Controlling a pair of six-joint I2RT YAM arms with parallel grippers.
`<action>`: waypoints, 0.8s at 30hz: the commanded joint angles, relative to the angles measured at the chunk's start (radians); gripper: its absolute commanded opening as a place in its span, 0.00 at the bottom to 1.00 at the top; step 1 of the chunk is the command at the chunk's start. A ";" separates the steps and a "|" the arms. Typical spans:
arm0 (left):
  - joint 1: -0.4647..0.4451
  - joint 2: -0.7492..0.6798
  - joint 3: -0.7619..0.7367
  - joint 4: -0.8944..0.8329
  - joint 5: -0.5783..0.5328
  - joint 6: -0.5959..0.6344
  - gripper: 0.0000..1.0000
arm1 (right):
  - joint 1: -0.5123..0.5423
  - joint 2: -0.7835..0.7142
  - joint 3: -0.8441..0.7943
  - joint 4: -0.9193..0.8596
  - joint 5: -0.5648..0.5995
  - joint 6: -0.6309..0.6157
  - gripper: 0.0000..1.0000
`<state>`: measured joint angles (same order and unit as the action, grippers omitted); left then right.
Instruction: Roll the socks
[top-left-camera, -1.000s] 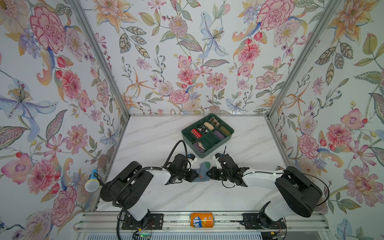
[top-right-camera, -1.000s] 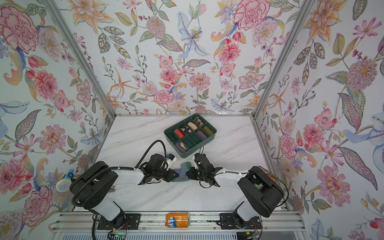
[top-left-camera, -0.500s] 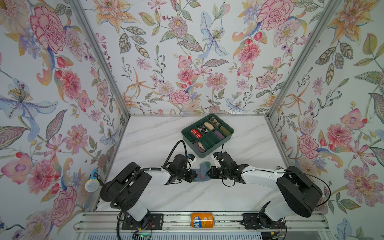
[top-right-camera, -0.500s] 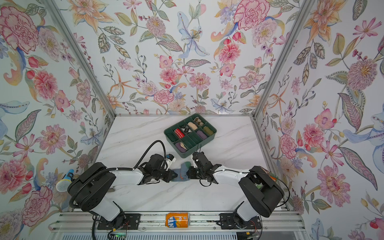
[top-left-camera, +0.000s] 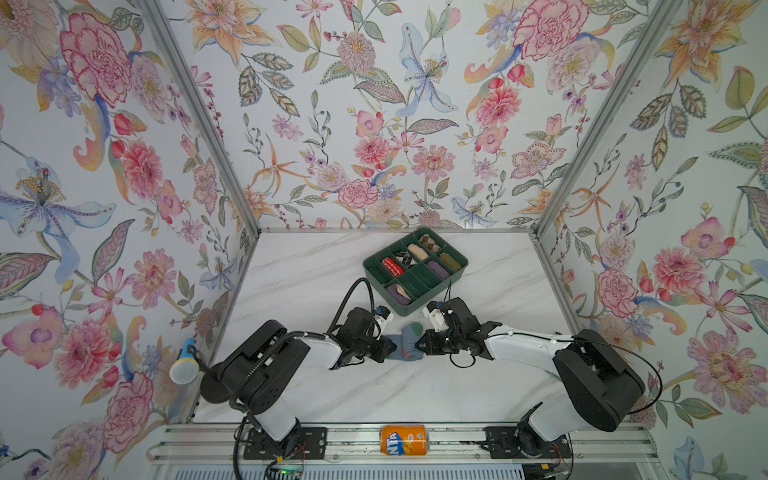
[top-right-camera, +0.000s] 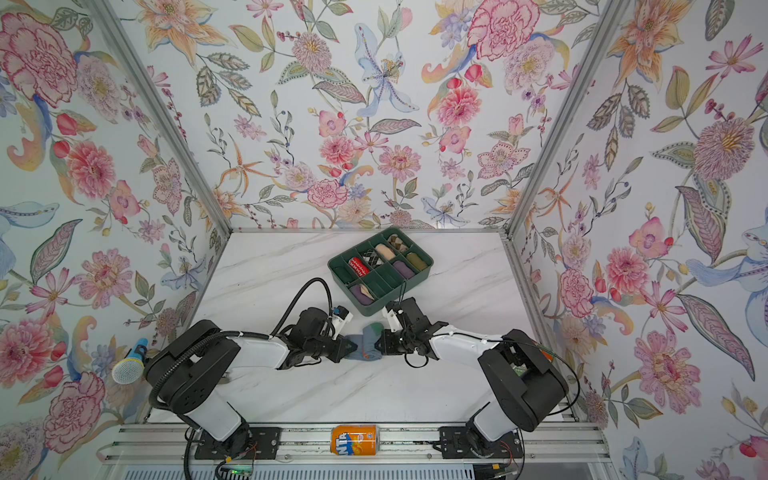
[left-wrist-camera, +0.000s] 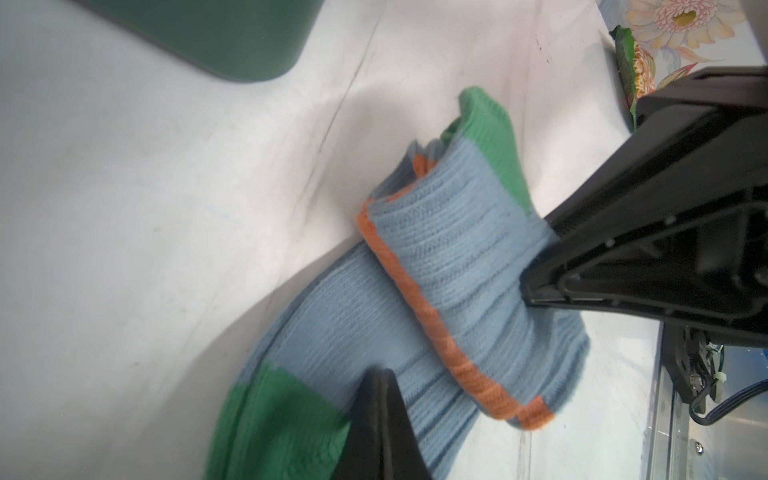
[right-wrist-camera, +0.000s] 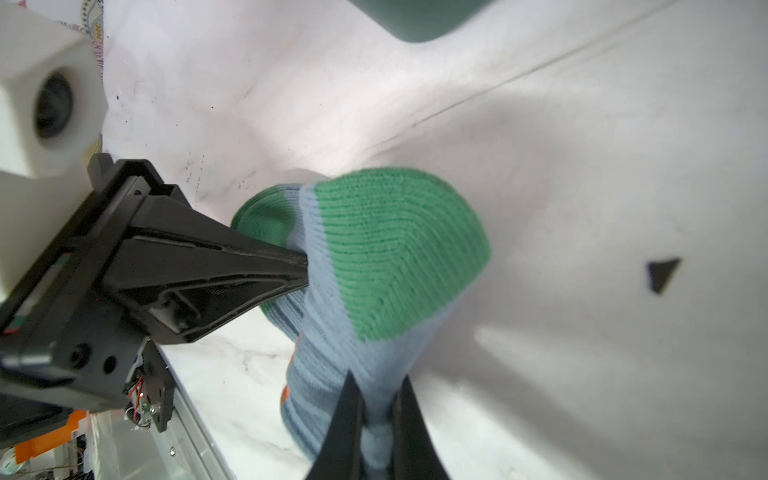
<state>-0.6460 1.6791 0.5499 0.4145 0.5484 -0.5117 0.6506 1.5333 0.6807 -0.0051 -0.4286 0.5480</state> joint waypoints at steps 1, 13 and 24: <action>0.030 0.078 -0.066 -0.141 -0.100 0.020 0.00 | -0.034 0.001 0.015 -0.087 -0.044 -0.064 0.00; 0.032 0.081 -0.058 -0.131 -0.076 0.011 0.00 | 0.048 -0.015 0.116 -0.310 0.212 -0.097 0.00; 0.020 0.019 -0.035 -0.167 -0.069 -0.001 0.00 | 0.207 0.150 0.299 -0.488 0.453 -0.077 0.00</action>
<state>-0.6395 1.6920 0.5419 0.4603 0.5671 -0.5125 0.8459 1.6508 0.9619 -0.3824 -0.0578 0.4675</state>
